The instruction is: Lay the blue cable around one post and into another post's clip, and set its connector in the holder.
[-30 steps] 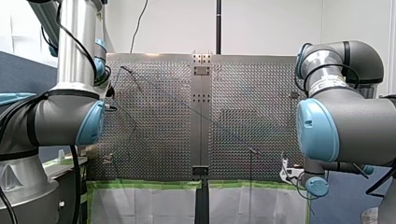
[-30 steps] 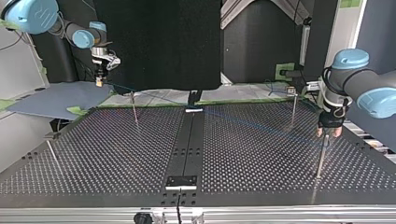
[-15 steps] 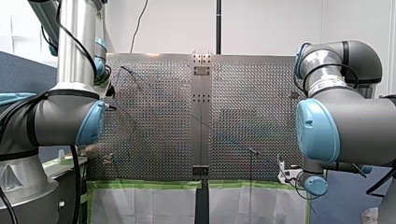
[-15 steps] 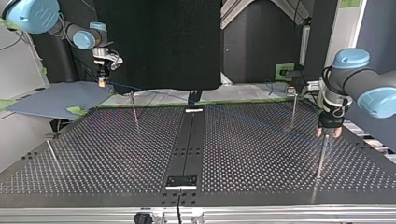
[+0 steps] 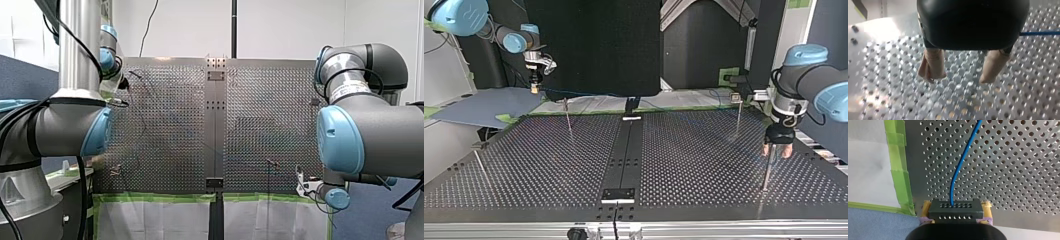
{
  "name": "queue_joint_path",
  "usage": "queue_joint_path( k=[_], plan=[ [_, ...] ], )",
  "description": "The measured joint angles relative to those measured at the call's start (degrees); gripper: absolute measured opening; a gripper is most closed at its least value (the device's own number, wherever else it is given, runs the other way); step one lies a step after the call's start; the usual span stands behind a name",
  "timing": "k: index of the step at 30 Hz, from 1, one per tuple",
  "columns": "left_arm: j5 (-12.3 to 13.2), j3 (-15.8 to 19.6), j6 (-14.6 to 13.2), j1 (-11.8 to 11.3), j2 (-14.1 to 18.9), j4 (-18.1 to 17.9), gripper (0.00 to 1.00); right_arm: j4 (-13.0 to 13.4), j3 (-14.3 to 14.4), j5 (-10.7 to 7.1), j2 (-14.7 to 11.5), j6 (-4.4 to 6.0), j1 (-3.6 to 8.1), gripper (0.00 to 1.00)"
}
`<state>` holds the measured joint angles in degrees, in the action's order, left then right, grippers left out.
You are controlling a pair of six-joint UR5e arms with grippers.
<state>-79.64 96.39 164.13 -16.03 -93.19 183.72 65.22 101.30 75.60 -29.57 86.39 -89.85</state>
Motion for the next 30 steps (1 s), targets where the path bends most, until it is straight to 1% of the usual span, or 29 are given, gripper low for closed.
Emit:
queue_joint_path(
  k=[4,9,13,23,26,30],
  plan=[
    [-0.87,0.11,-0.20,0.80,0.77,0.99,1.00,-0.08,-0.01,0.03,0.00,0.07,-0.01,0.00],
    [-2.73,0.38,-1.19,1.63,0.94,2.38,1.00,-0.15,0.00,0.01,0.00,0.10,-0.02,0.00],
    [-3.74,0.88,-1.56,1.92,0.95,2.82,1.00,-0.17,0.00,0.01,0.03,0.15,-0.05,0.00],
    [-4.23,2.81,-1.29,2.05,1.16,2.37,1.00,-0.50,0.00,0.08,0.02,0.68,-0.20,0.00],
    [-4.24,2.87,-0.71,2.07,1.83,1.99,1.00,-0.51,0.00,0.10,0.01,0.71,-0.26,0.00],
    [-4.24,2.93,-0.06,2.07,3.04,0.57,1.00,-0.57,0.00,0.15,0.01,0.72,-0.38,0.00]
  ],
)
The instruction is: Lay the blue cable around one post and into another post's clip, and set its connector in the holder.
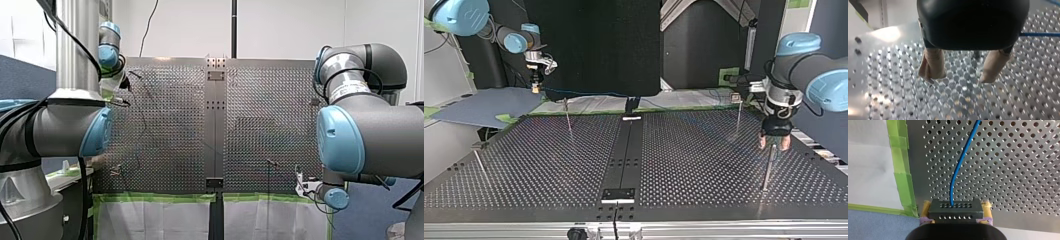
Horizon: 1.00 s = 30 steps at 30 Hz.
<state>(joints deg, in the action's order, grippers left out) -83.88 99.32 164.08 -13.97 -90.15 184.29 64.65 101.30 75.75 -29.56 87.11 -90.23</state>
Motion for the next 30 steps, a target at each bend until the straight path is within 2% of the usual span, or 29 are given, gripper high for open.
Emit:
queue_joint_path(
  k=[5,11,17,22,30],
  plan=[
    [0.63,1.52,1.71,-0.41,-0.12,-2.26,1.00,-0.03,0.00,0.01,0.00,0.00,-0.16,0.00],
    [2.46,4.38,4.60,-0.60,-1.97,-5.24,1.00,-0.04,0.00,-0.05,-0.01,0.00,-0.45,0.00],
    [1.72,6.87,7.39,-0.60,-4.97,-8.38,1.00,-0.04,0.01,-0.07,-0.01,0.00,-0.72,0.00],
    [0.22,7.23,6.82,-0.45,-7.55,-11.06,1.00,-0.04,0.00,-0.04,0.01,0.00,-0.87,0.00],
    [-1.58,7.32,5.40,-0.31,-9.04,-14.13,1.00,-0.04,0.00,0.01,0.04,0.00,-1.02,0.00]
  ],
)
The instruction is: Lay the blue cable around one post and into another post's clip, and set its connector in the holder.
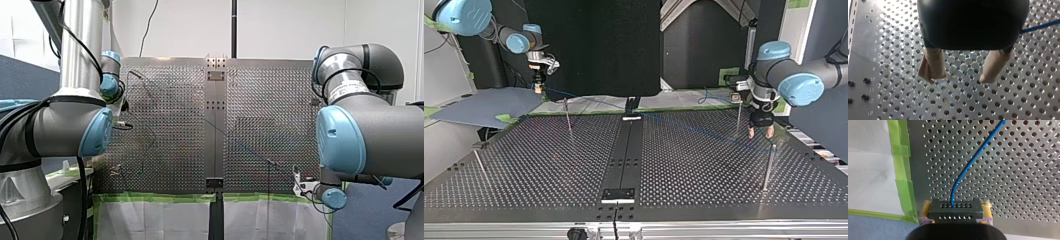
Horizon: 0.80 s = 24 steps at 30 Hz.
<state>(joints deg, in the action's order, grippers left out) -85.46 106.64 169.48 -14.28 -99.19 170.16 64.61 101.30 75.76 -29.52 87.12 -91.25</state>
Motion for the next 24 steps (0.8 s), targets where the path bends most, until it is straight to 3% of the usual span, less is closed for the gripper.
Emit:
queue_joint_path(
  k=[6,24],
  plan=[
    [-1.08,0.33,-1.01,0.06,-1.44,-0.45,1.00,0.00,0.00,0.00,-0.02,0.00,-0.04,0.00],
    [-2.96,3.50,-3.33,0.13,-1.69,-2.34,1.00,0.13,-0.15,-0.17,-0.04,0.05,-0.38,0.00]
  ],
)
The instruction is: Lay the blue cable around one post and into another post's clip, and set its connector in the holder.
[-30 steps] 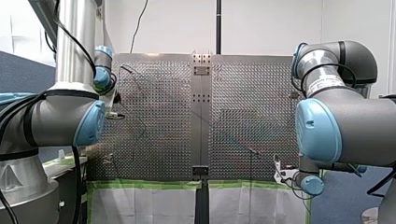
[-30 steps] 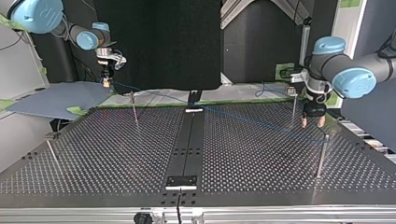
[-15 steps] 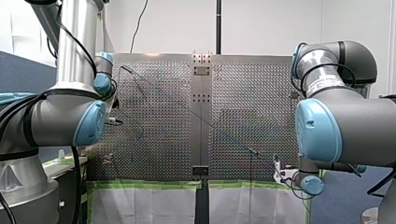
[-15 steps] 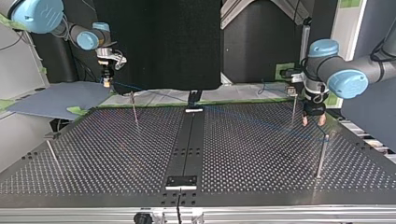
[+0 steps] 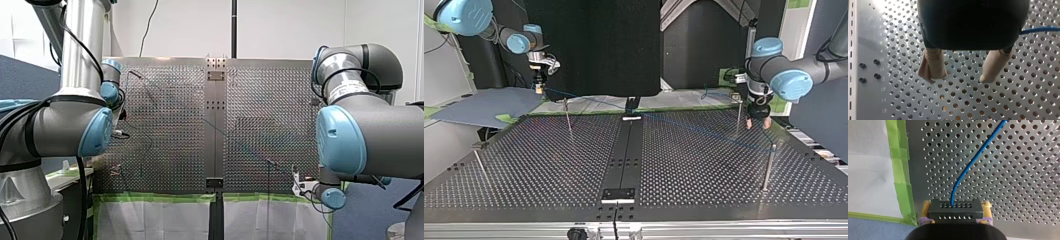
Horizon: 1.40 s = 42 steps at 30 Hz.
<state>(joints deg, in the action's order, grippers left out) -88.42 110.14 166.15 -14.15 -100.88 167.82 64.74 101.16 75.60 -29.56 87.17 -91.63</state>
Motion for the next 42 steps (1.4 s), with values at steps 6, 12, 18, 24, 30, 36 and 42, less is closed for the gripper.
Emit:
queue_joint_path(
  k=[6,12,18,24,30,36,42],
  plan=[
    [-0.32,1.11,-0.79,0.02,-0.02,-0.37,1.00,0.11,-0.02,0.07,0.02,0.42,-0.15,0.00],
    [-0.06,1.30,-1.43,0.12,0.02,1.61,1.00,0.00,-0.03,0.13,0.02,0.46,-0.25,0.00],
    [2.66,1.34,1.00,0.15,0.34,4.66,1.00,-0.11,-0.03,0.27,-0.01,0.30,-0.34,0.00],
    [5.34,1.36,3.65,-0.53,2.08,7.30,1.00,-0.12,-0.03,0.42,0.00,0.24,-0.37,0.00],
    [8.10,1.96,6.43,-1.38,4.04,8.29,1.00,-0.12,-0.03,0.44,-0.01,0.22,-0.38,0.00],
    [9.97,3.71,9.20,-2.32,6.65,8.48,1.00,-0.12,-0.03,0.48,-0.02,0.21,-0.42,0.00],
    [12.20,3.98,11.92,-2.18,9.35,7.41,1.00,-0.13,-0.06,0.50,-0.02,0.21,-0.50,0.00]
  ],
)
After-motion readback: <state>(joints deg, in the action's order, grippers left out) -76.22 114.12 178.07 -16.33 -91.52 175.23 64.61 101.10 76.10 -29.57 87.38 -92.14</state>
